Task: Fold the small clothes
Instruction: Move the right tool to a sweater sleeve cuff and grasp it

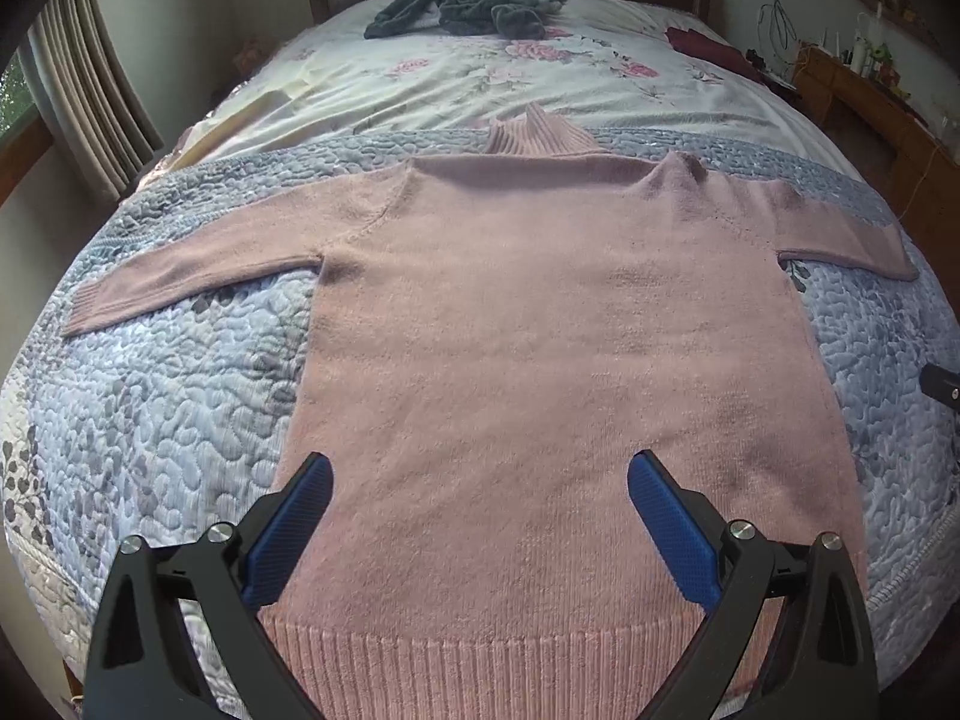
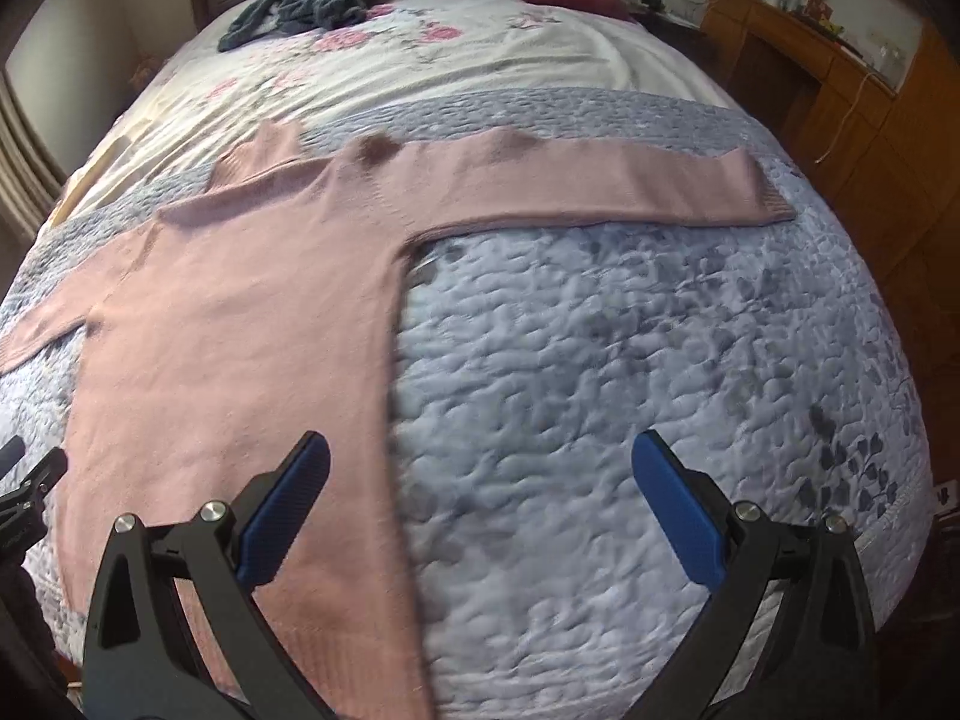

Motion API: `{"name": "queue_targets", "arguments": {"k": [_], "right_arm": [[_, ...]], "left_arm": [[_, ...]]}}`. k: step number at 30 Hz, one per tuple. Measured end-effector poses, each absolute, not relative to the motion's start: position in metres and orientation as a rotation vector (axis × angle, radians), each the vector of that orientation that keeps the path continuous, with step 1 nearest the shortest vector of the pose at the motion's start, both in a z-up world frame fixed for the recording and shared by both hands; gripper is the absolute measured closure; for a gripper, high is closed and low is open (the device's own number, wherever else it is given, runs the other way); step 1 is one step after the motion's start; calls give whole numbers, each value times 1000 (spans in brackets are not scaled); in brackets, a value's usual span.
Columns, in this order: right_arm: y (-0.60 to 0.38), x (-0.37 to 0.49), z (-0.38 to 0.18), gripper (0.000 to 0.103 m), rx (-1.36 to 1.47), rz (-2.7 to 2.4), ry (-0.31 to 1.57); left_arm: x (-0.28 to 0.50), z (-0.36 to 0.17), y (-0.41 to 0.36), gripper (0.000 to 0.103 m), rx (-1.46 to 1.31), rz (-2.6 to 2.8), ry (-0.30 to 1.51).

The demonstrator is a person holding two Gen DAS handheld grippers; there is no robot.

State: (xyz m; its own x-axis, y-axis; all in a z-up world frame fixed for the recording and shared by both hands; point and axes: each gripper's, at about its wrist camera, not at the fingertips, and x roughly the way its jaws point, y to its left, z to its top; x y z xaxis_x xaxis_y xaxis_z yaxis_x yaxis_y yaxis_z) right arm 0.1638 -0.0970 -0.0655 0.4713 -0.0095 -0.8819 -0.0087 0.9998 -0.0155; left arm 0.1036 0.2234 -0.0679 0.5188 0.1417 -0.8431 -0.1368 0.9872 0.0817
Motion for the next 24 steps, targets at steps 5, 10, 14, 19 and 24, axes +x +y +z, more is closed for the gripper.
{"name": "queue_targets", "arguments": {"k": [5,10,14,19,24], "right_arm": [[-206,250,-76,3,108,-122,1113],[-303,329,-102,4,168,-261,1168],[-359,366,-124,4,288,-296,1222],[-393,391,-152,11,396,-302,1250],[-411,405,-172,23,513,-298,1241]], "left_arm": [[185,-64,184,4,14,139,960],[263,-67,144,4,-6,120,938],[311,-77,115,4,-34,97,943],[352,-96,89,4,-47,83,975],[364,-110,79,4,-58,85,995]]}}
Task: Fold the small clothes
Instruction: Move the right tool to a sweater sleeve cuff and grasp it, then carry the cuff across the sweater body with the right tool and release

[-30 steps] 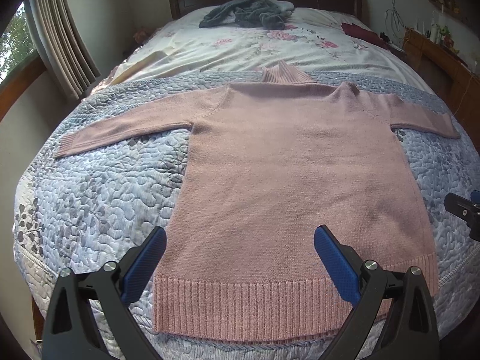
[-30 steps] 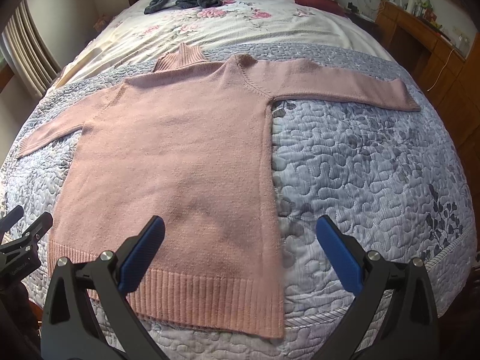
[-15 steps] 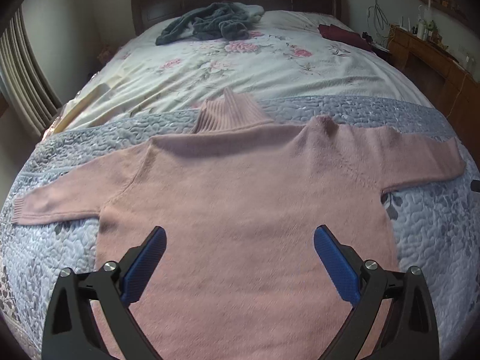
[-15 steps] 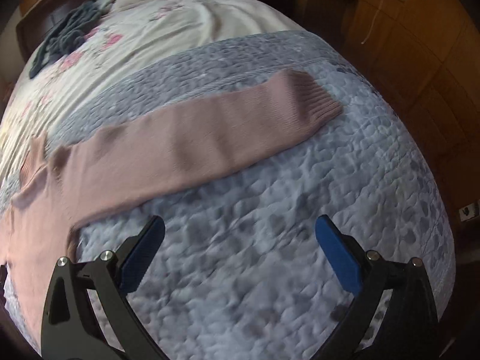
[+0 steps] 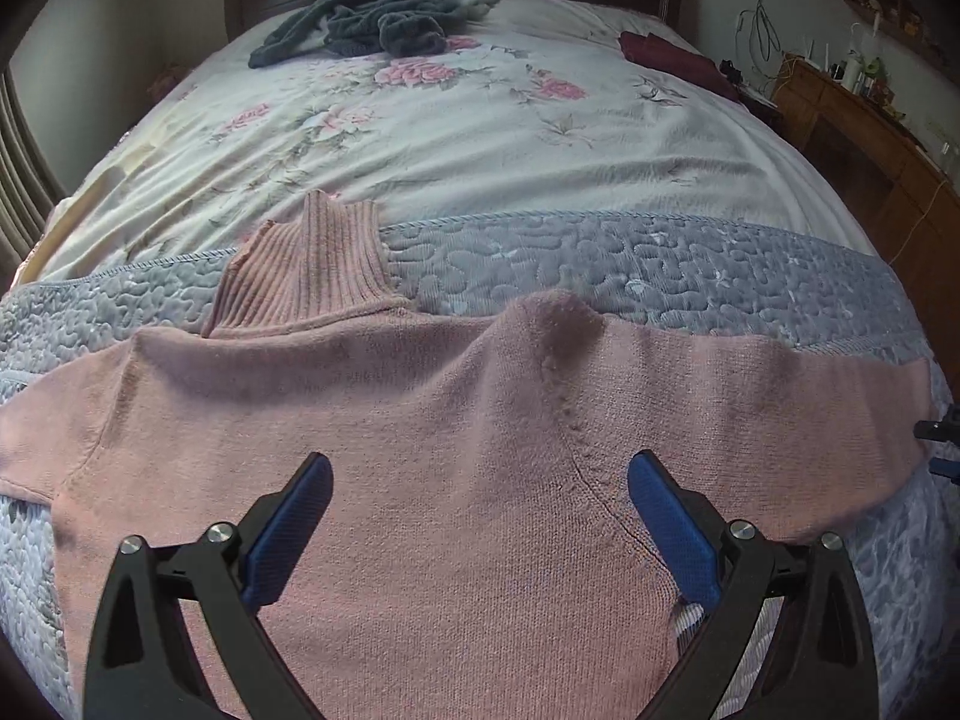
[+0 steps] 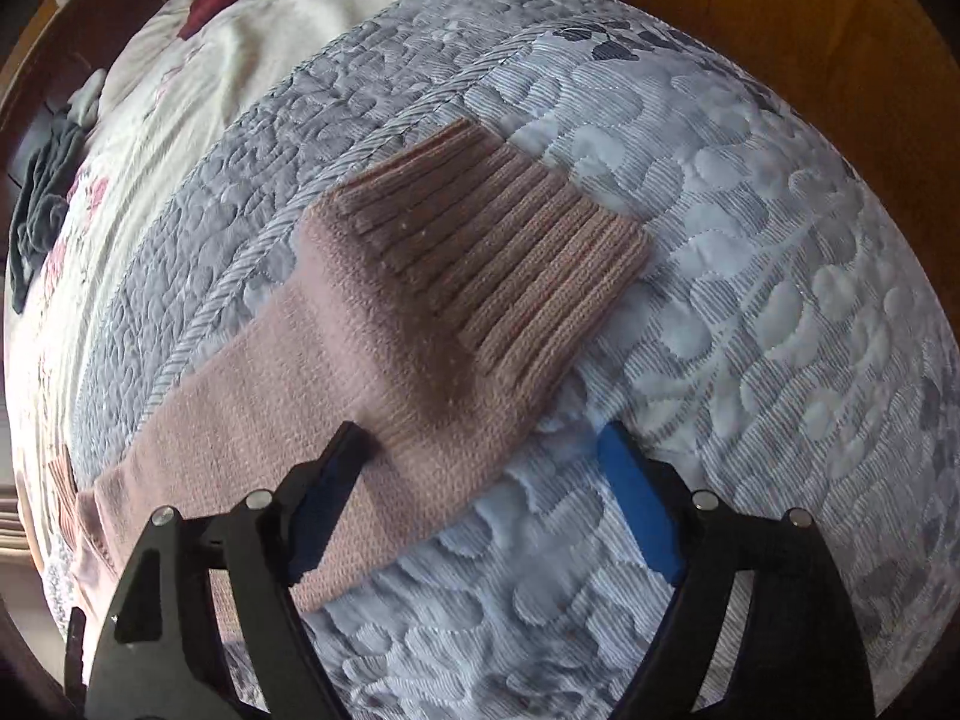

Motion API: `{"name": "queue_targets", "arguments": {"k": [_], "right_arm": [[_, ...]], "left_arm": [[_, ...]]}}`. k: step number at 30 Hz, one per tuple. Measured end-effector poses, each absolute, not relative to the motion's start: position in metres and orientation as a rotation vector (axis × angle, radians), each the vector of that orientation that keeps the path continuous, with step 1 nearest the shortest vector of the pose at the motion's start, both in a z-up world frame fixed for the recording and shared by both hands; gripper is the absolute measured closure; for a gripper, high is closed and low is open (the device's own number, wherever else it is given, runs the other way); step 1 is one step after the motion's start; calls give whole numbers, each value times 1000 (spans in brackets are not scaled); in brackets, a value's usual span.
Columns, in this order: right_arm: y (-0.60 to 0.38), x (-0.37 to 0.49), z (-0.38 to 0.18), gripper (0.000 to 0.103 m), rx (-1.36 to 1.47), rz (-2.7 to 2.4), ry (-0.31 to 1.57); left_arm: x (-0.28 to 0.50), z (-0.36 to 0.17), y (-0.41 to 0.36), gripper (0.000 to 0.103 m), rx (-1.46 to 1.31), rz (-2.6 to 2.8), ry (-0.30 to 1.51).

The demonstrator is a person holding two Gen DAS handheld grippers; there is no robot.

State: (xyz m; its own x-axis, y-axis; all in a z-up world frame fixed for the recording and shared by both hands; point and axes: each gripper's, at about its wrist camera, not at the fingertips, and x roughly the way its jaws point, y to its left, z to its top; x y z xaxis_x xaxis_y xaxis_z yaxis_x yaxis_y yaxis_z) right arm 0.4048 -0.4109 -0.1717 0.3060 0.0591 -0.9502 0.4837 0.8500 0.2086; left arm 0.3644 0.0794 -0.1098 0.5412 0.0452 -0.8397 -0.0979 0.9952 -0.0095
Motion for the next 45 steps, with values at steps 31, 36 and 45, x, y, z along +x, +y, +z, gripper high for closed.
{"name": "queue_targets", "arguments": {"k": [31,36,45], "right_arm": [[-306,365,-85,90,408,-89,1054],[-222,371,-85,90,321,27,1086],[-88,378,-101,90,307,253,1142]], "left_arm": [[323,-123,219,4,-88,239,1017],[320,-125,227,4,-101,239,1032],[316,-124,236,4,-122,210,1042]]}}
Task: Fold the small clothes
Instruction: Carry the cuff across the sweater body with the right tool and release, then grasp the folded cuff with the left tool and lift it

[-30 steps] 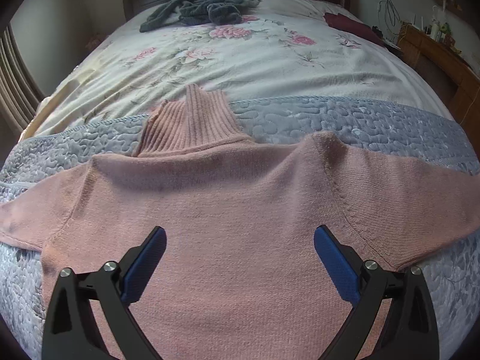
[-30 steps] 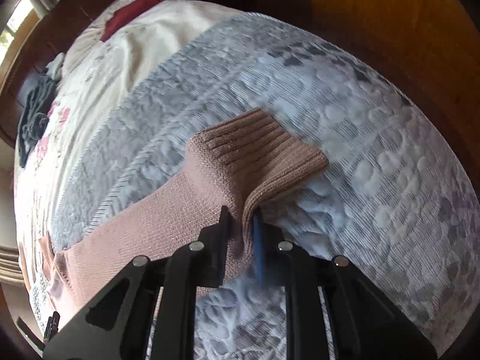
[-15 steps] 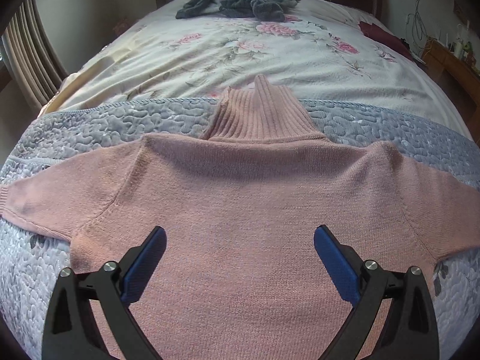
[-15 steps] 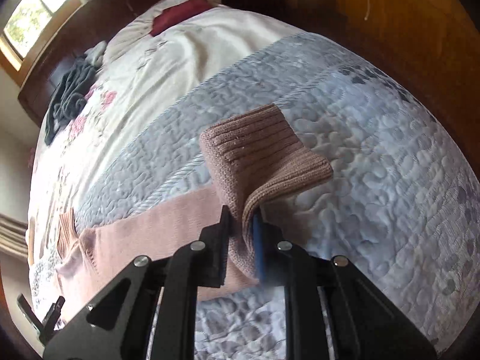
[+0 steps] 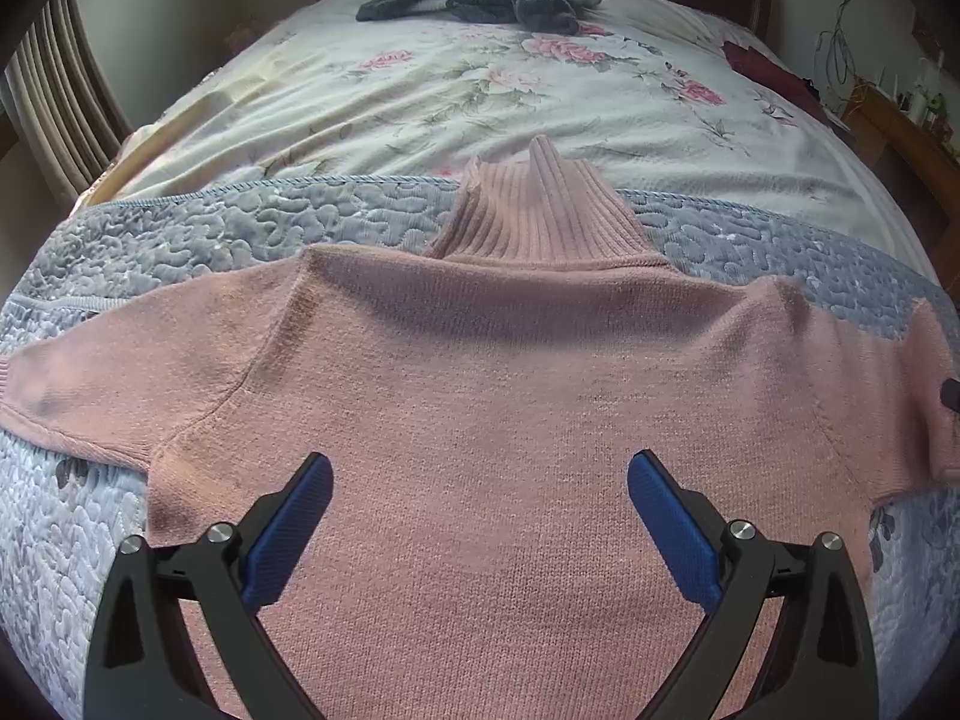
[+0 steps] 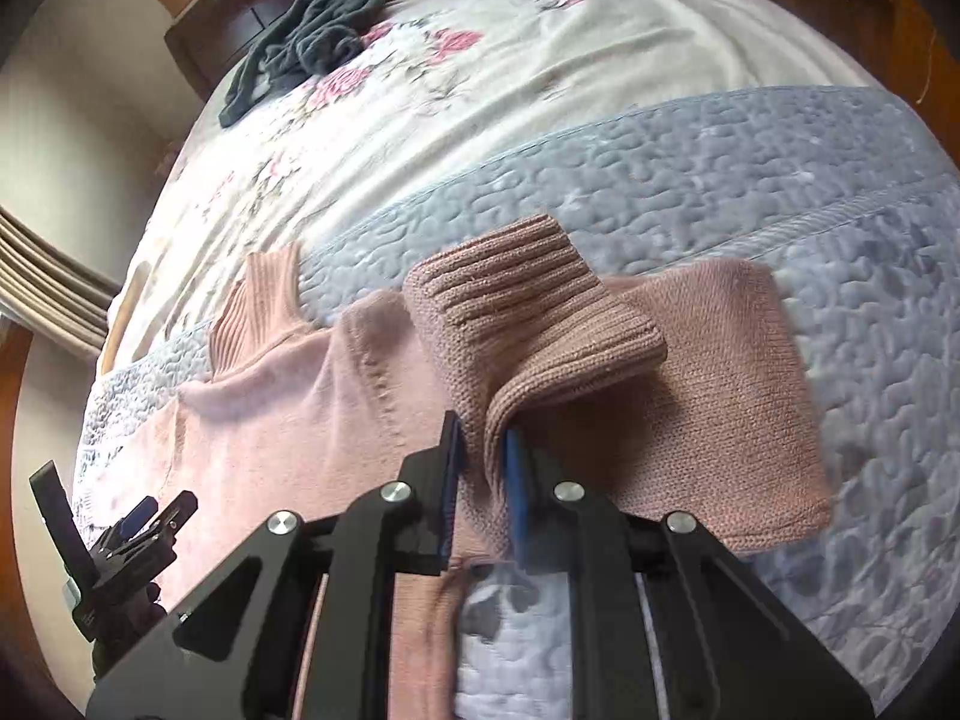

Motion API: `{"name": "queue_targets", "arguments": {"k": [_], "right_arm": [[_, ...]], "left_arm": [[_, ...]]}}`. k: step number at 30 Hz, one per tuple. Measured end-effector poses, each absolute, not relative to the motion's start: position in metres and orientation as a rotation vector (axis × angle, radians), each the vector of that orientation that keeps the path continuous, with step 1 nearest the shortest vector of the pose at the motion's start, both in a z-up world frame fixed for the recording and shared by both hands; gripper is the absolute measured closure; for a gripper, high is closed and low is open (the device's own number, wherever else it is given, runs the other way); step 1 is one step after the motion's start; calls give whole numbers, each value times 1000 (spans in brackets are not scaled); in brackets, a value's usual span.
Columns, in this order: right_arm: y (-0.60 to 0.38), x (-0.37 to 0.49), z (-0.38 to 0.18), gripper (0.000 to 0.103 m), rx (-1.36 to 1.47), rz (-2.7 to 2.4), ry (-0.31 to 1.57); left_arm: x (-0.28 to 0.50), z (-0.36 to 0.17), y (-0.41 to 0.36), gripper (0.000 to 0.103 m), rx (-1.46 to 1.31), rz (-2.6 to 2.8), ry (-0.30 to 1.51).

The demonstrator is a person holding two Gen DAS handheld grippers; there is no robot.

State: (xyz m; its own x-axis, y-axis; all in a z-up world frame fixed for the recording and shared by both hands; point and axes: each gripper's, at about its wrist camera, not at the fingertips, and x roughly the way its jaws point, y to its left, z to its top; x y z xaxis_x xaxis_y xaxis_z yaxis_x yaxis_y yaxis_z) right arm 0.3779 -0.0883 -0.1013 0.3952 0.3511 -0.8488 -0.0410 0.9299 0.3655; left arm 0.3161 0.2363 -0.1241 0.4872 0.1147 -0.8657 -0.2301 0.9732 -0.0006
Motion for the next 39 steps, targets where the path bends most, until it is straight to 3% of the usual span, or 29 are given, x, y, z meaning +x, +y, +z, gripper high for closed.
{"name": "queue_targets", "arguments": {"k": [7,13,24,30,31,36,37,39], "right_arm": [[-31,374,-130,88,187,281,1203],[-23,351,-141,76,131,374,1231],[-137,289,-120,72,287,289,1154],[-173,271,-123,70,294,232,1149],[-176,269,-123,70,291,225,1146],[-189,263,-122,70,333,214,1130],[-190,262,-122,70,334,211,1128],[-188,262,-121,70,331,204,1125]], "left_arm": [[314,-123,225,4,-112,163,1046],[321,-123,206,4,-131,110,1065],[350,-135,111,6,-287,-132,1175],[375,-152,56,18,-236,-139,1234],[379,-156,51,23,-231,-131,1250],[386,-163,42,71,-238,-126,1258],[386,-160,44,85,-242,-134,1245],[382,-151,51,88,-273,-149,1210]]}}
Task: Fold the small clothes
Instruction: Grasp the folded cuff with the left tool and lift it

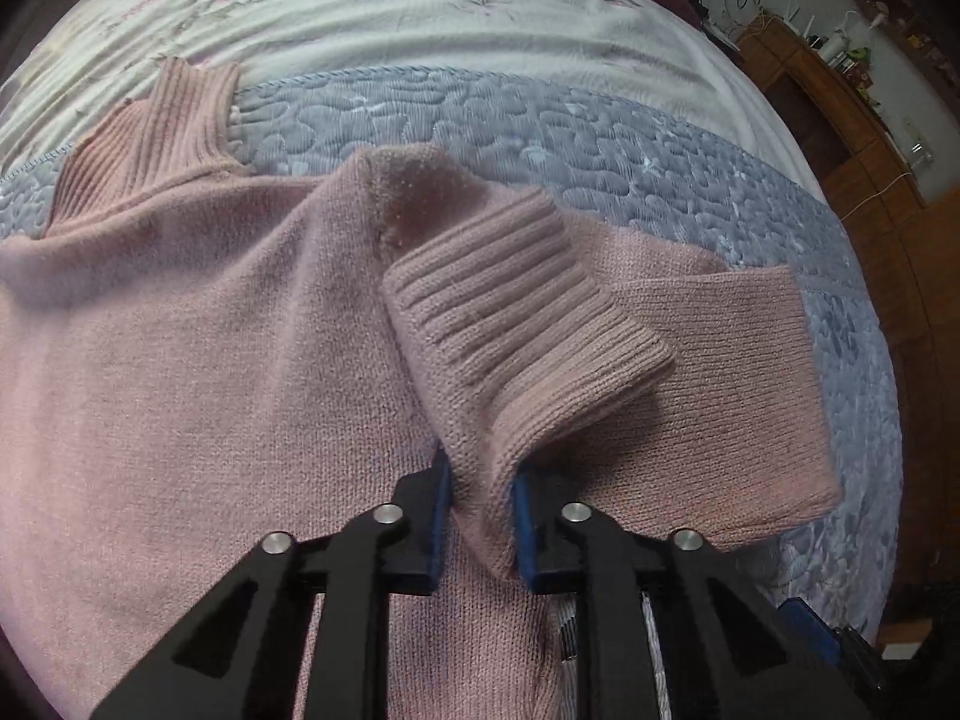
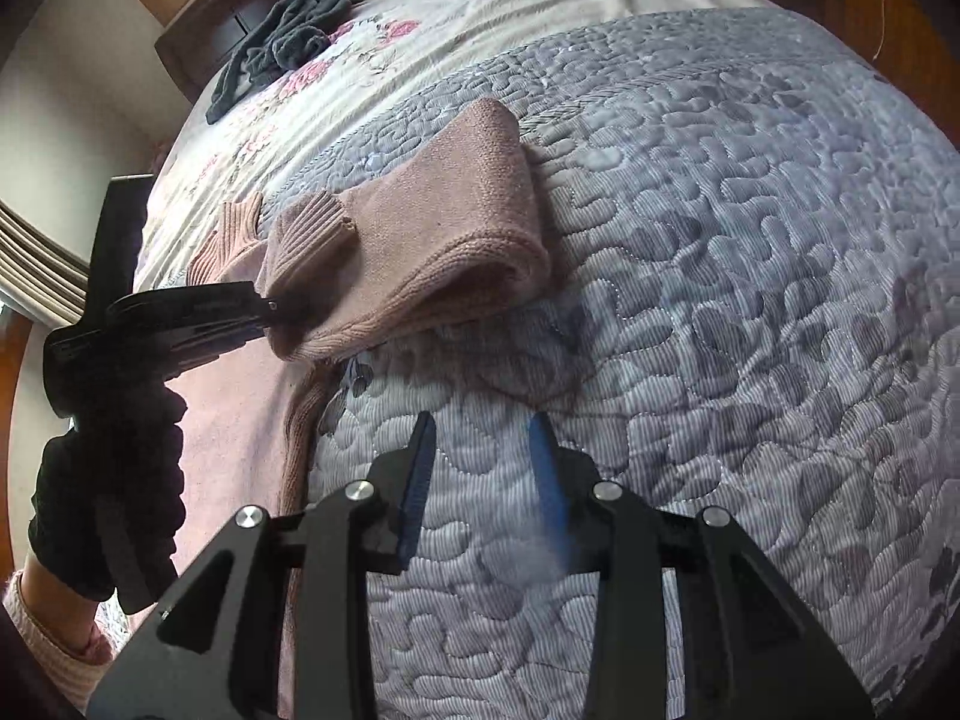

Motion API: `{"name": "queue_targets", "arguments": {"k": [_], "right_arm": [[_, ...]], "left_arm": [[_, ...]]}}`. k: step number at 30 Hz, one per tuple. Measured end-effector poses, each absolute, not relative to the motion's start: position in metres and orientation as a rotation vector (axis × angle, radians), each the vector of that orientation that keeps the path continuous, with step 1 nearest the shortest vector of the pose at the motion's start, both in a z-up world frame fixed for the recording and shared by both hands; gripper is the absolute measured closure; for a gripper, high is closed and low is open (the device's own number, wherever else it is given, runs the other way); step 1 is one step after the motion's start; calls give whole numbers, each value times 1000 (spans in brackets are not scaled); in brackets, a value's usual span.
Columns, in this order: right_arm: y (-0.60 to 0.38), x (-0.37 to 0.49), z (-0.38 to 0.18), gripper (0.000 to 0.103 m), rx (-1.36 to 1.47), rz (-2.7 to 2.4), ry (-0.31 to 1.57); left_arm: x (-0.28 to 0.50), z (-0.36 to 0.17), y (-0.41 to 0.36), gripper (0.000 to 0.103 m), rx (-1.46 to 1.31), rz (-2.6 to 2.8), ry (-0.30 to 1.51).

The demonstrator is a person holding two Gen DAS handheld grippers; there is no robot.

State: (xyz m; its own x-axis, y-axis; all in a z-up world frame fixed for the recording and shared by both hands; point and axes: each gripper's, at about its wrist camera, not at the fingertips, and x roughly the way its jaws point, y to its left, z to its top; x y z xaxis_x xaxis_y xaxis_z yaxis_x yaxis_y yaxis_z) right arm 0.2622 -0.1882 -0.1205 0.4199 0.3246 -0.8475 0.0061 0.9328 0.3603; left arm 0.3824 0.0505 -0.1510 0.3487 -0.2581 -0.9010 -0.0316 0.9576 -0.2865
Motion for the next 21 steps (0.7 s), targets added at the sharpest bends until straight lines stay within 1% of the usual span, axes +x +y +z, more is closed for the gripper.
{"name": "queue_targets", "arguments": {"k": [4,8,10,14,16,20,21], "right_arm": [[-182,263,-115,70,335,210,1120],[-170,268,-106,69,321,231,1111],[-162,273,-103,65,318,242,1113],[-146,288,-100,63,333,261,1122],[-138,299,-102,58,350,270,1137],[-124,322,-110,56,410,290,1175],[-120,328,-113,53,417,298,1187]], "left_arm": [[367,-126,80,89,-333,-166,1105],[349,-108,130,89,-387,-149,1027],[349,-105,152,89,-378,-120,1004],[346,-103,205,89,-396,-59,975],[343,-102,229,89,-408,-24,958],[334,-104,275,89,-437,27,932],[333,-105,284,89,-442,42,926]]}}
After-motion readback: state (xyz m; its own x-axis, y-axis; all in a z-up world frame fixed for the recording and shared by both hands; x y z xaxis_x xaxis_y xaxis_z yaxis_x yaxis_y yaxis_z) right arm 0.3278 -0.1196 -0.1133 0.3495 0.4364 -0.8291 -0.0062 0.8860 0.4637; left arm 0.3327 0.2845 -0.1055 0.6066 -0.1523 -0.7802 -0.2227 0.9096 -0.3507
